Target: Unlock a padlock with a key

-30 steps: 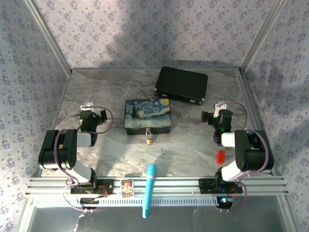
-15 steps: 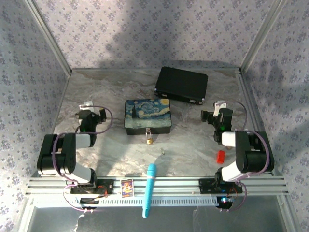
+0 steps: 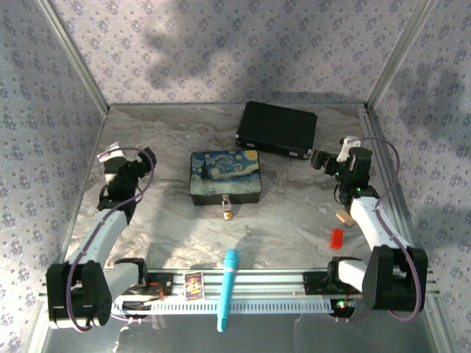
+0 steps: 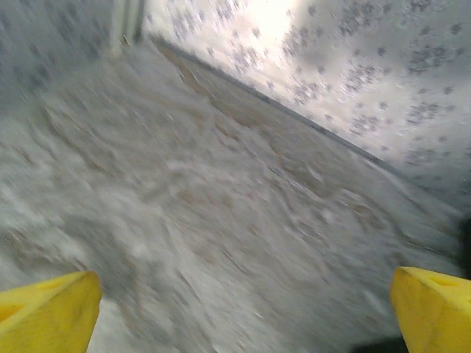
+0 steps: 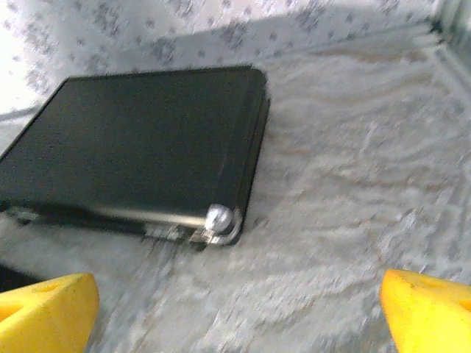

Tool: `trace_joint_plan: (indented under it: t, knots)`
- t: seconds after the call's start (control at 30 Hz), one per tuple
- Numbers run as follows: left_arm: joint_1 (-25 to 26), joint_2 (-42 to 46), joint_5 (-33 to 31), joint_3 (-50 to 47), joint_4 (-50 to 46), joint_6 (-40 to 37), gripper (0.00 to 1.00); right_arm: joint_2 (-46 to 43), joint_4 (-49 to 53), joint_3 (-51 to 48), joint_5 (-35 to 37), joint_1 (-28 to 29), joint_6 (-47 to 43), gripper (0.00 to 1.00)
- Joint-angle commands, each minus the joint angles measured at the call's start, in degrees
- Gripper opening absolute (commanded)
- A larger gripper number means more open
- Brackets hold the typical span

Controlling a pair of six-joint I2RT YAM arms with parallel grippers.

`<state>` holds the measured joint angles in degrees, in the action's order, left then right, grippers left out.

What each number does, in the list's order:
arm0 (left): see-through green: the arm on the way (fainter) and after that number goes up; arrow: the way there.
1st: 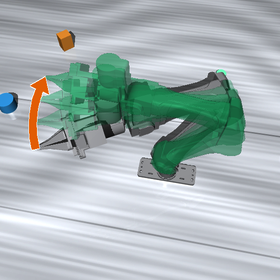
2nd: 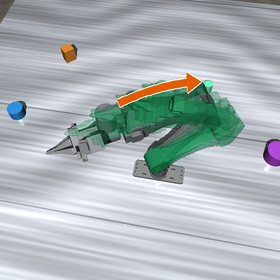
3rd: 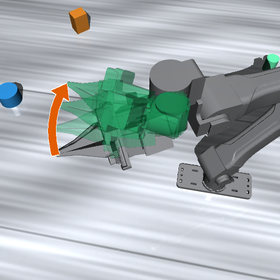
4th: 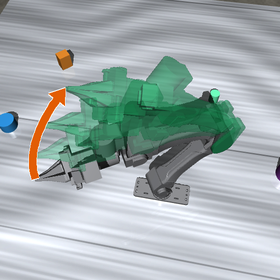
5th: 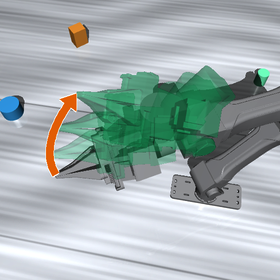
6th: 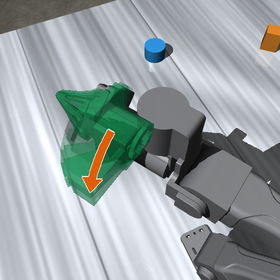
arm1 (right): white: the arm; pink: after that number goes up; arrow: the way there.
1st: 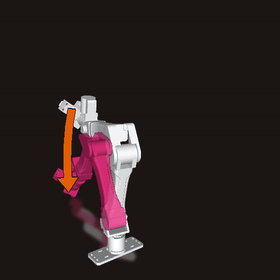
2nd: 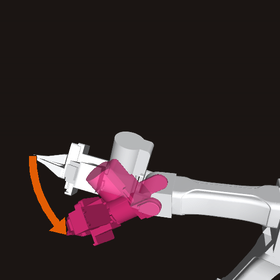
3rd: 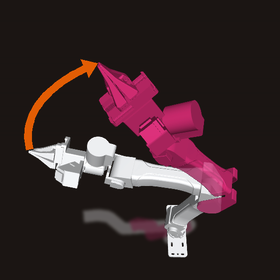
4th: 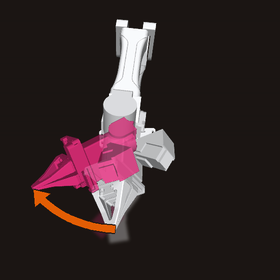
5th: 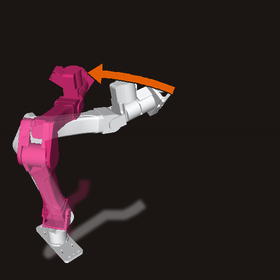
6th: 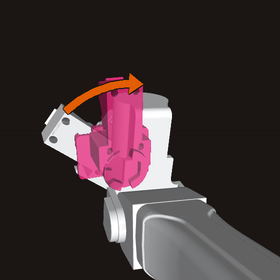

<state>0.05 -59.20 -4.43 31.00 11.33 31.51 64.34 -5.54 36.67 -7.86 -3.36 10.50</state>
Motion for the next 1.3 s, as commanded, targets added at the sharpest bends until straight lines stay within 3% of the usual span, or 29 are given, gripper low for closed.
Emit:
trace_joint_plan:
  t: [0.0, 0.13, 0.27, 0.53, 0.67, 0.93, 1.27]
  knots:
    - [0.9, 1.5, 12.3, 0.6, -11.4, 14.1, 1.0, -2.6, 15.1, 2.9, -4.1, 1.4, 3.7, 0.99]
    - [6.6, 4.5, 13.1, 1.1, -18.7, 16.6, 1.0, -4.5, 22.4, 4.2, -4.9, 5.9, 5.6, 0.99]
    - [11.9, 5.8, 16.0, 2.2, -24.7, 18.4, 1.0, -4.7, 26.3, 3.9, -1.9, 15.1, 9.6, 0.96]
    - [24.8, 9.0, 17.7, -0.1, -23.6, 25.2, 1.0, -2.5, 25.3, 1.5, 6.8, 35.9, 17.9, 0.94]
    - [30.6, 9.6, 16.6, -0.3, -23.4, 28.3, 1.0, 0.0, 23.7, 0.9, 10.1, 45.2, 21.2, 0.86]
    - [39.2, 7.4, 12.1, -1.4, -20.0, 33.1, 1.0, 9.9, 17.9, 0.4, 12.8, 57.1, 26.5, 0.69]
    - [41.8, 2.7, 10.7, 0.2, -19.5, 32.9, 1.0, 17.4, 17.4, 2.0, 16.9, 64.3, 29.6, 0.53]
